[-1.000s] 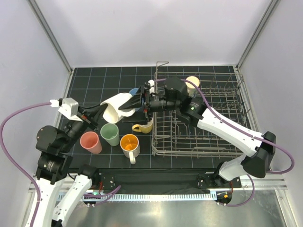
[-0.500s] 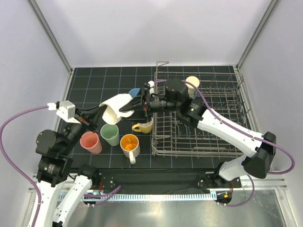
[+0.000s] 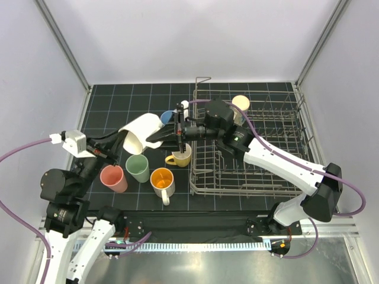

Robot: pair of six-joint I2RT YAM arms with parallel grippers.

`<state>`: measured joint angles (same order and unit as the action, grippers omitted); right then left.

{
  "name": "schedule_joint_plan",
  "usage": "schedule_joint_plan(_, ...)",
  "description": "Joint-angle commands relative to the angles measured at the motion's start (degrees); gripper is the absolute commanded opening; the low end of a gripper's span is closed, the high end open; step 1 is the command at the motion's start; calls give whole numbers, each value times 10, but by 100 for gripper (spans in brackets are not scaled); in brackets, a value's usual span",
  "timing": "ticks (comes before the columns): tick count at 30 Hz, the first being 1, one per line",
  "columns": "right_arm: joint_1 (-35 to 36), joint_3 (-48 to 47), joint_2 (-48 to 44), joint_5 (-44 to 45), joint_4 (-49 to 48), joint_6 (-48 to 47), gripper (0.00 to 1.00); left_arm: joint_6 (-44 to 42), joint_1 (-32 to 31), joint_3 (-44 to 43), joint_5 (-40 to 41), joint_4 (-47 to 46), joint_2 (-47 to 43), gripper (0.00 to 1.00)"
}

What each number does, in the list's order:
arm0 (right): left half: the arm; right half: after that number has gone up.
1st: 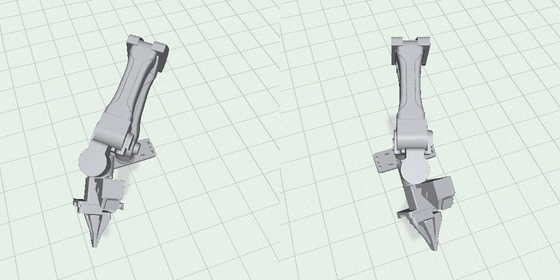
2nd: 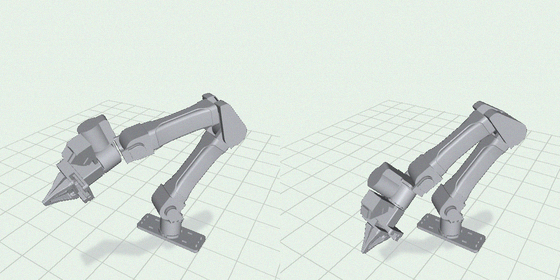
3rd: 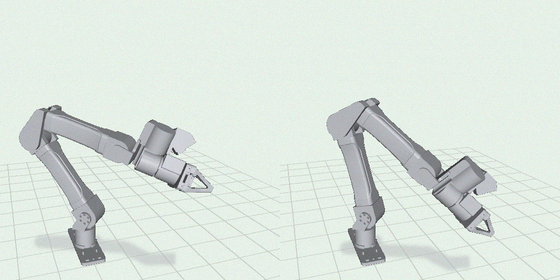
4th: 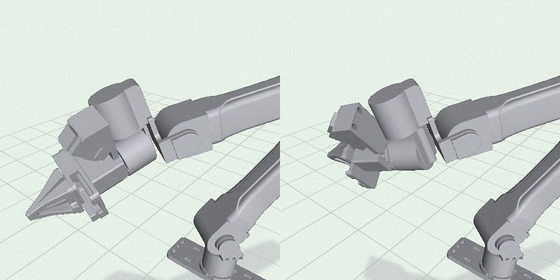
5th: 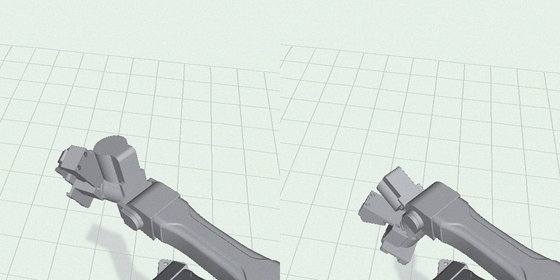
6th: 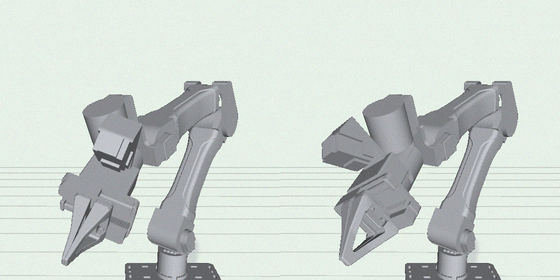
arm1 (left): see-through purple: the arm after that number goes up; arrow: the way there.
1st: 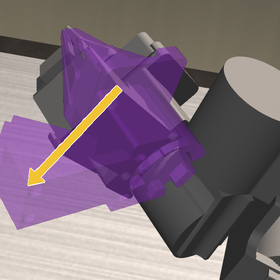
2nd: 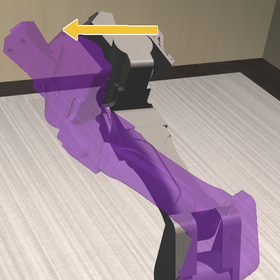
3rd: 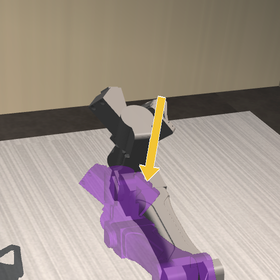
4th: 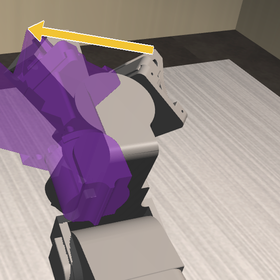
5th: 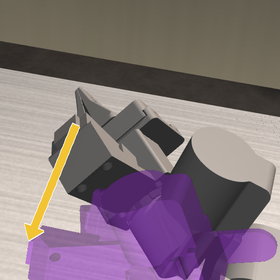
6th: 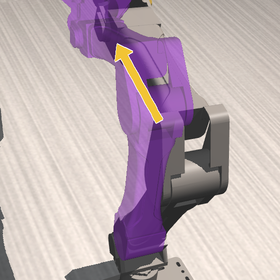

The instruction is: Load the cups into the dish rack

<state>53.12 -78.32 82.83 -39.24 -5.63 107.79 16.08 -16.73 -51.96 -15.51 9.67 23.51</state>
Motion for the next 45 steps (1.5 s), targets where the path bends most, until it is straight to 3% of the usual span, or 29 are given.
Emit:
schedule_joint_plan(1, -3, -9, 9, 58, -105, -78, 4, 56, -4, -22, 15, -74, -9, 7)
schedule_joint_plan(3, -3, -23, 14, 57, -93, -107, 4, 63, -3, -24, 24, -63, -11, 28)
schedule_joint_plan(5, -6, -25, 14, 50, -99, -143, 4, 74, -3, -24, 43, -54, -18, 31)
schedule_joint_plan(9, -24, -11, 2, 42, -122, -173, 4, 62, -3, -33, 86, 7, -42, 63)
schedule_joint_plan(15, -86, -31, -41, 39, -10, -308, 4, 41, -4, -46, 150, 107, -90, 80)
schedule_joint_plan(20, -173, -99, -72, 57, 216, -482, 4, 62, -4, -91, 246, 199, -82, 79)
schedule_joint_plan(24, -210, -175, -68, 129, 384, -707, 4, 67, -4, -146, 200, 273, -26, 74)
schedule_joint_plan(26, -210, -208, -59, 186, 448, -757, 4, 89, -3, -171, 184, 300, 5, 74)
schedule_joint_plan(32, -213, -186, -67, 305, 469, -857, 4, 126, -4, -179, 139, 313, 50, 81)
schedule_joint_plan(41, -229, -69, -104, 371, 396, -914, 4, 120, -3, -192, 151, 343, 80, 98)
schedule_joint_plan(45, -232, -12, -97, 389, 346, -937, 4, 112, -4, -205, 109, 362, 108, 99)
